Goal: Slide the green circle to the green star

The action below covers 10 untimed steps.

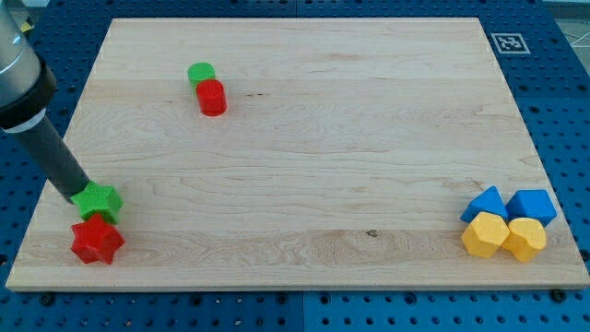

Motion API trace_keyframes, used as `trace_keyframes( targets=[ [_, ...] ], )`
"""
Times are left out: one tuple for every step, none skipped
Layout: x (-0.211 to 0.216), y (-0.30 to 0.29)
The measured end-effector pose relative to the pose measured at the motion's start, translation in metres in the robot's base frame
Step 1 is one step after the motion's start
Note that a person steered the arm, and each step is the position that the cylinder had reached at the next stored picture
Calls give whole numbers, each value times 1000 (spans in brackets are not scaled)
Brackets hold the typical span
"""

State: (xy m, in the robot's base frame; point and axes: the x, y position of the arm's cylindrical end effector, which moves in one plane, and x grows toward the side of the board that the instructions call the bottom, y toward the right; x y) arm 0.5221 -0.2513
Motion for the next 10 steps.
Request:
trace_keyframes(
  targets=[
    [-5, 0],
    [-36, -3],
    [-76, -5],
    [-120, 1],
    [-162, 21],
    [-190, 54],
    [-203, 86],
    [-204, 107],
    [-200, 127],
    [-193, 158]
  ],
)
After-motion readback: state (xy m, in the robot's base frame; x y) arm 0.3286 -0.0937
